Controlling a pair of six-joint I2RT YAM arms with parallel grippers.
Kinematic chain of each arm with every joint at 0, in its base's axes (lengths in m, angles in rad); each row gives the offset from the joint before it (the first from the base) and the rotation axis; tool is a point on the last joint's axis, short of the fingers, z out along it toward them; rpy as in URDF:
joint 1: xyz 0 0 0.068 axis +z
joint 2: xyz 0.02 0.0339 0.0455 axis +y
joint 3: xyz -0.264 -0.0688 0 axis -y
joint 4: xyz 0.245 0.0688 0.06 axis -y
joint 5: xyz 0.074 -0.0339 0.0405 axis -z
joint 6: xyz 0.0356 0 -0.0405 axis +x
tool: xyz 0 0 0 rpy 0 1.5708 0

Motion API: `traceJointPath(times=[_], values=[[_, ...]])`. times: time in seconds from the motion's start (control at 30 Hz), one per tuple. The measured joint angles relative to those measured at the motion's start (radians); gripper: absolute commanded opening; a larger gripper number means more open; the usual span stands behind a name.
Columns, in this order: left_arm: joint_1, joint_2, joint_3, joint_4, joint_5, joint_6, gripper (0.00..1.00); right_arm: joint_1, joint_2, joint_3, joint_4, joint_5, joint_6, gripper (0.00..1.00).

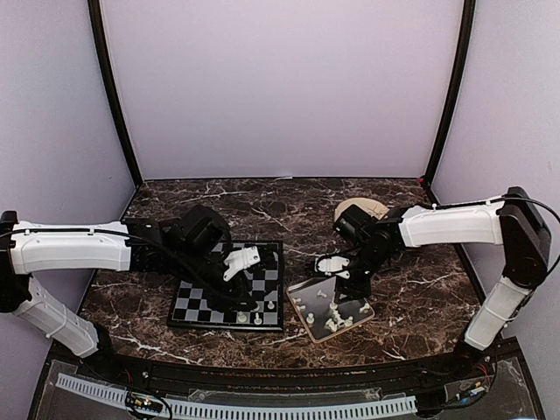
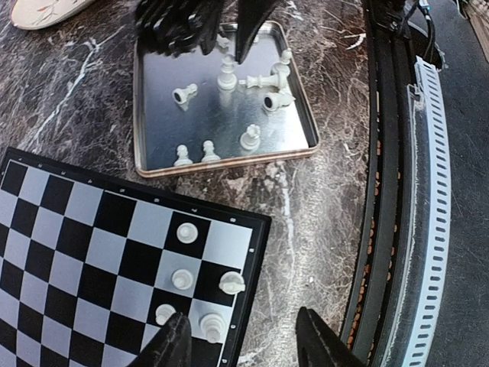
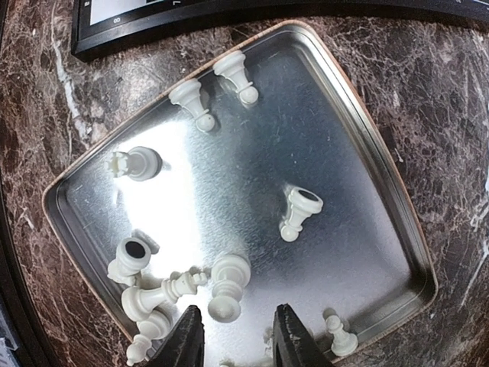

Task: Set up the chess pieces on the board
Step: Adjust the king in the storage box.

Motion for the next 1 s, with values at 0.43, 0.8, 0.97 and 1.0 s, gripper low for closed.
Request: traceJointPath(times=[0.43, 0.8, 0.97, 1.0], values=[[-0.080, 0.101, 0.000, 0.000, -0.038, 0.084, 0.50, -0.002, 0.069, 0.037, 0.006, -0.011, 0.011, 0.22], [-0.124, 0.195, 0.021, 0.006, -0.120, 0.131, 0.49, -0.002, 0.105, 0.061, 0.009, -0.011, 0.015, 0.14], [-0.128, 0.209, 0.024, 0.021, -0.181, 0.140, 0.46, -0.003, 0.105, 0.063, 0.009, -0.011, 0.015, 0.14], [-0.128, 0.211, 0.026, 0.022, -0.188, 0.142, 0.46, -0.003, 0.105, 0.063, 0.009, -0.011, 0.015, 0.14]])
